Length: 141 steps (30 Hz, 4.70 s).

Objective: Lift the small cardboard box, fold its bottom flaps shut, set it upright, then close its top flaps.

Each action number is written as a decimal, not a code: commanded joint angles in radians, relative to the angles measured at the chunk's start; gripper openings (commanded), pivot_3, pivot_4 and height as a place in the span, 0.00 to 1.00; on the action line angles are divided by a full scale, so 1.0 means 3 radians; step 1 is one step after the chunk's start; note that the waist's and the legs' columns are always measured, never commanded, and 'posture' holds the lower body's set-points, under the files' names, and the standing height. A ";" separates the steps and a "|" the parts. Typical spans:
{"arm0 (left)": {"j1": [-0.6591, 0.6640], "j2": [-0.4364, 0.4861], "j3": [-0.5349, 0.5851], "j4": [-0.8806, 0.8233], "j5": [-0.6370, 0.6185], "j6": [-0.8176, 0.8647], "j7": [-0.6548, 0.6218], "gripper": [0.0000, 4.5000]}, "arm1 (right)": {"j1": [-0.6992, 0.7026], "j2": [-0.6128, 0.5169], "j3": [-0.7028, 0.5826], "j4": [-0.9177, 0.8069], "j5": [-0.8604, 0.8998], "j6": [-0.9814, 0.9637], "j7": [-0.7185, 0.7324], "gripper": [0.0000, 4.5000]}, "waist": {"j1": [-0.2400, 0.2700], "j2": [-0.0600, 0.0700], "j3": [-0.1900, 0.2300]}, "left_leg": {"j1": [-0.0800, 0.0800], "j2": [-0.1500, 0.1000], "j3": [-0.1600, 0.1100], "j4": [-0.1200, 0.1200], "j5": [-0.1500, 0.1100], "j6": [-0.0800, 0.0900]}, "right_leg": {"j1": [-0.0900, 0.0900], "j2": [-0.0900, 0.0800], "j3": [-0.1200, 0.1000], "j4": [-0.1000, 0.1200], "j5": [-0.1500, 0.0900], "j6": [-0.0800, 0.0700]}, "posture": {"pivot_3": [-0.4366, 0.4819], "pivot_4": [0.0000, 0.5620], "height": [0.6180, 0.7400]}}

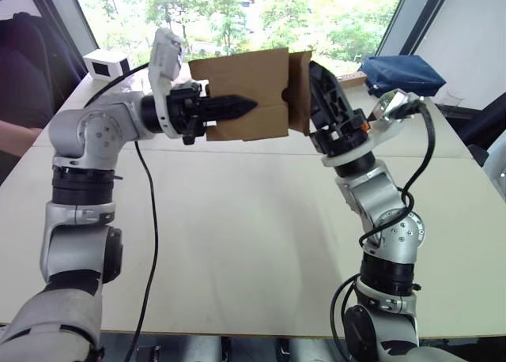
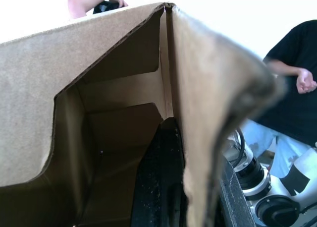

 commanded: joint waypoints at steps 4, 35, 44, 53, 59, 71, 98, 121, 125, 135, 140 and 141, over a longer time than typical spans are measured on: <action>-0.0075 0.0014 0.0109 -0.0064 -0.0034 -0.0061 0.0011 0.00 | -0.0008 0.0042 0.0084 -0.0111 -0.0055 -0.0105 -0.0051 0.58 | -0.0005 0.0000 0.0000 | 0.0000 0.0000 0.0000 0.0000 0.0000 0.0000 | 0.0000 0.0000 0.0000 0.0000 0.0000 0.0000 | 0.48 0.27 1.00; -0.0070 -0.0016 0.0129 -0.0088 -0.0076 -0.0037 0.0078 0.00 | -0.0083 0.0072 0.0169 0.0094 -0.0551 -0.0382 -0.0008 0.29 | -0.0004 0.0001 0.0000 | 0.0000 0.0000 0.0000 0.0000 0.0000 0.0000 | 0.0000 0.0000 0.0000 0.0000 0.0000 0.0000 | 0.48 0.27 1.00; -0.0081 -0.0039 0.0130 -0.0054 -0.0049 -0.0061 0.0091 0.00 | -0.0124 0.0175 0.0257 0.0016 -0.0532 -0.0362 -0.0023 0.29 | -0.0006 0.0001 0.0000 | 0.0000 0.0000 0.0000 0.0000 0.0000 0.0000 | 0.0000 0.0000 0.0000 0.0000 0.0000 0.0000 | 0.48 0.27 1.00; -0.0045 -0.0086 0.0187 -0.0058 -0.0051 -0.0072 0.0168 0.00 | -0.0073 0.0418 0.0502 -0.0072 -0.0685 -0.0389 -0.0102 0.29 | -0.0009 0.0001 0.0000 | 0.0000 0.0000 0.0000 -0.0001 0.0000 0.0000 | -0.0001 0.0001 0.0000 0.0000 0.0000 0.0000 | 0.48 0.27 1.00; -0.0036 -0.0101 0.0195 -0.0071 -0.0054 -0.0060 0.0177 0.00 | -0.0011 0.0450 0.0581 -0.0191 -0.0594 -0.0275 -0.0090 0.29 | -0.0004 0.0001 0.0000 | 0.0000 0.0000 0.0000 -0.0001 0.0000 -0.0001 | 0.0000 0.0001 0.0000 0.0000 0.0000 0.0000 | 0.48 0.27 1.00; -0.0047 -0.0139 0.0197 -0.0051 -0.0040 -0.0076 0.0177 0.00 | 0.0079 0.0511 0.0623 -0.0276 -0.0668 -0.0293 -0.0144 0.29 | -0.0009 0.0001 0.0000 | 0.0000 0.0000 0.0000 -0.0001 0.0000 -0.0001 | -0.0001 0.0001 0.0000 0.0000 0.0000 0.0000 | 0.48 0.27 1.00; 0.0003 -0.0069 0.0197 -0.0122 -0.0121 0.0026 0.0201 0.00 | 0.0157 -0.0015 0.0461 -0.0336 -0.0379 -0.0217 -0.0231 0.00 | -0.0008 0.0001 0.0000 | 0.0000 0.0000 0.0000 -0.0001 -0.0003 0.0006 | -0.0001 0.0001 0.0000 -0.0001 0.0000 0.0000 | 0.48 0.27 1.00; -0.0030 0.0251 -0.0325 -0.0230 0.0285 -0.0068 -0.0257 0.00 | 0.0572 -0.0659 0.0376 -0.0635 -0.0585 0.0183 0.0064 0.00 | 0.0008 0.0001 0.0000 | -0.0001 -0.0001 0.0000 -0.0001 -0.0006 0.0011 | 0.0000 0.0000 0.0000 -0.0002 0.0000 0.0000 | 0.48 0.27 1.00; -0.0371 0.0754 -0.1034 -0.0288 0.0966 -0.0555 -0.0917 0.00 | 0.1059 -0.1849 0.0116 -0.0953 -0.0735 0.0647 0.0462 0.00 | 0.0022 0.0001 0.0002 | -0.0004 -0.0006 0.0001 -0.0001 -0.0009 0.0015 | 0.0000 -0.0003 0.0000 -0.0008 -0.0001 -0.0001 | 0.48 0.27 1.00; -0.1305 0.0751 -0.2691 -0.0082 0.2199 -0.0955 -0.1327 0.00 | 0.1601 -0.3066 0.0173 -0.1360 -0.1647 0.0655 0.0970 0.00 | 0.0024 0.0004 0.0000 | -0.0005 -0.0006 0.0002 -0.0001 -0.0013 0.0022 | -0.0002 0.0009 0.0003 -0.0017 -0.0003 0.0000 | 0.48 0.27 1.00; -0.1327 0.0545 -0.3073 -0.0292 0.2353 -0.0347 -0.1327 0.00 | 0.1788 -0.3238 0.0387 -0.1627 -0.2175 0.0600 0.0920 0.00 | 0.0029 0.0003 0.0001 | -0.0006 -0.0007 0.0002 0.0001 -0.0013 0.0024 | -0.0001 0.0007 0.0004 -0.0017 -0.0004 0.0003 | 0.48 0.27 1.00; -0.1317 0.0542 -0.3113 -0.0313 0.2377 -0.0298 -0.1327 0.00 | 0.1791 -0.3236 0.0416 -0.1660 -0.2223 0.0605 0.0908 0.00 | 0.0025 0.0003 0.0001 | -0.0006 -0.0006 0.0001 0.0002 -0.0013 0.0024 | -0.0002 0.0007 0.0005 -0.0017 -0.0004 0.0003 | 0.48 0.27 1.00</action>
